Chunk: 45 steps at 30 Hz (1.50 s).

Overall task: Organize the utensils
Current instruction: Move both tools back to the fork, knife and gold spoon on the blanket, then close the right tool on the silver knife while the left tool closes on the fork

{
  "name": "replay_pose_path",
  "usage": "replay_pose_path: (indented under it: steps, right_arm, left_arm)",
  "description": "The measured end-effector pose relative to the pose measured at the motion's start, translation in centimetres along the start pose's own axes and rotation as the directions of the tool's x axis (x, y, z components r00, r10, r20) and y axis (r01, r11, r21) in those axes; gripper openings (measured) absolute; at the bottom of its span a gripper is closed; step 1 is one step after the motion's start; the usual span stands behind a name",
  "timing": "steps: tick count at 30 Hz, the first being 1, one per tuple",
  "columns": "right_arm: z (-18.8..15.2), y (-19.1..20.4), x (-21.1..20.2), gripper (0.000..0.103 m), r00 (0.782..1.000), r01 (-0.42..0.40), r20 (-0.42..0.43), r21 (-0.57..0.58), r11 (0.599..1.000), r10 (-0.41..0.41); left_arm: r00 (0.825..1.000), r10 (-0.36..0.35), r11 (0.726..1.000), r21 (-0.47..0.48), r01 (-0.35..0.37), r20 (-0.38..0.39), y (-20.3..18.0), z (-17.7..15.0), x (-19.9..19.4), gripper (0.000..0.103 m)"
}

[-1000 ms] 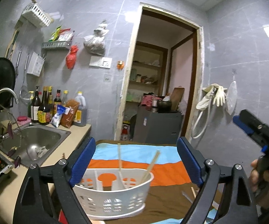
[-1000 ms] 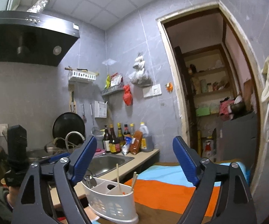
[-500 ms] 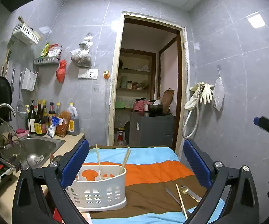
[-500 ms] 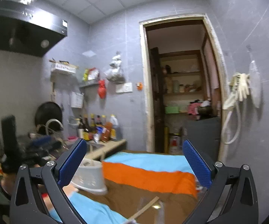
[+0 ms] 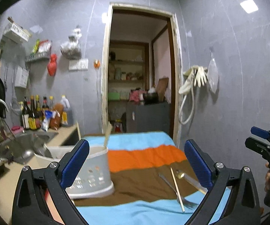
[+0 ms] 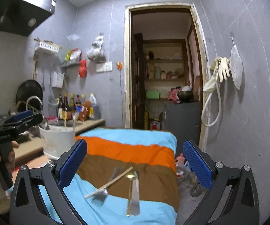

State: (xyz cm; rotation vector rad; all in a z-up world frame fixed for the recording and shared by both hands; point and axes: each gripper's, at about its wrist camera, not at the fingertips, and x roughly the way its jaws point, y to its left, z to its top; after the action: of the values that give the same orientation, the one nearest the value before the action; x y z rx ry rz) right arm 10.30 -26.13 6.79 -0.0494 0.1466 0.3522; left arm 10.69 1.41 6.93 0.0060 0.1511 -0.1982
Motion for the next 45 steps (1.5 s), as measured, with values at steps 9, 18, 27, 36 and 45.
replay_pose_path:
  steps: [9, 18, 27, 36, 45]
  right_arm:
    - [-3.3, -3.0, 4.0, 0.103, 0.989, 0.015, -0.147, 0.035, 0.999, -0.01]
    - [-5.8, -5.4, 9.6, 0.1, 0.92, 0.0, -0.391, 0.092, 0.996, 0.036]
    - [-7.1, -5.5, 12.7, 0.073, 0.862, -0.065, -0.498, 0.08, 0.995, 0.097]
    - [-8.4, -4.1, 14.9, 0.059, 0.807, -0.125, -0.575, 0.056, 0.991, 0.134]
    - [-8.4, -3.8, 15.2, 0.059, 0.801, -0.135, -0.584, 0.039, 0.99, 0.132]
  left_arm:
    - [0.98, -0.04, 0.999, -0.041, 0.033, -0.196, -0.2, -3.7, 5.9, 0.099]
    - [0.902, -0.134, 0.99, -0.086, 0.107, -0.41, -0.6, -5.5, 11.7, 0.098]
    - [0.797, -0.219, 0.976, -0.106, 0.193, -0.564, -2.0, -6.6, 16.3, 0.066]
    - [0.654, -0.329, 0.942, -0.184, 0.282, -0.681, -3.4, -8.2, 20.1, 0.03]
    - [0.586, -0.315, 0.937, -0.145, 0.318, -0.747, -4.8, -8.4, 22.1, 0.016]
